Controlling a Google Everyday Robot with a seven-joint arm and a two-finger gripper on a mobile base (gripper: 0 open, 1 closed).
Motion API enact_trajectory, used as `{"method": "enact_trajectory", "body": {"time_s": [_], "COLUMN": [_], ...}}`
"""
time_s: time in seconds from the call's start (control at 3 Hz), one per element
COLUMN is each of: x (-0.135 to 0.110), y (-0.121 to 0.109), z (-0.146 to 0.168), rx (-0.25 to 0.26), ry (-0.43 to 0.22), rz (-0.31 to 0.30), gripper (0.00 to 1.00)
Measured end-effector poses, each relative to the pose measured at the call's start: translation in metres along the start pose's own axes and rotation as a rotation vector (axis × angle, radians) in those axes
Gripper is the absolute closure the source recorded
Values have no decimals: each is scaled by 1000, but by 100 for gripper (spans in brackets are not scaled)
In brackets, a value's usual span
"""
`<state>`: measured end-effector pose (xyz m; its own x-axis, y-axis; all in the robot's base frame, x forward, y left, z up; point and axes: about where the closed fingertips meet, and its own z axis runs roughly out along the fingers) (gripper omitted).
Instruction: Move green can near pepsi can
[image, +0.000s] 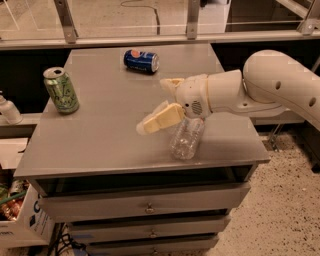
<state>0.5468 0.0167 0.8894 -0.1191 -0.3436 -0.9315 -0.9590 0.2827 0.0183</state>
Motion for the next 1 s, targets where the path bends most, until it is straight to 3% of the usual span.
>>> {"method": "enact_trajectory", "body": {"time_s": [0.33,1.0], "x": [0,-31], "y": [0,-2], "z": [0,43], "rx": [0,-12], "ry": [0,-49], "rz": [-1,-69], "gripper": [0,0]}}
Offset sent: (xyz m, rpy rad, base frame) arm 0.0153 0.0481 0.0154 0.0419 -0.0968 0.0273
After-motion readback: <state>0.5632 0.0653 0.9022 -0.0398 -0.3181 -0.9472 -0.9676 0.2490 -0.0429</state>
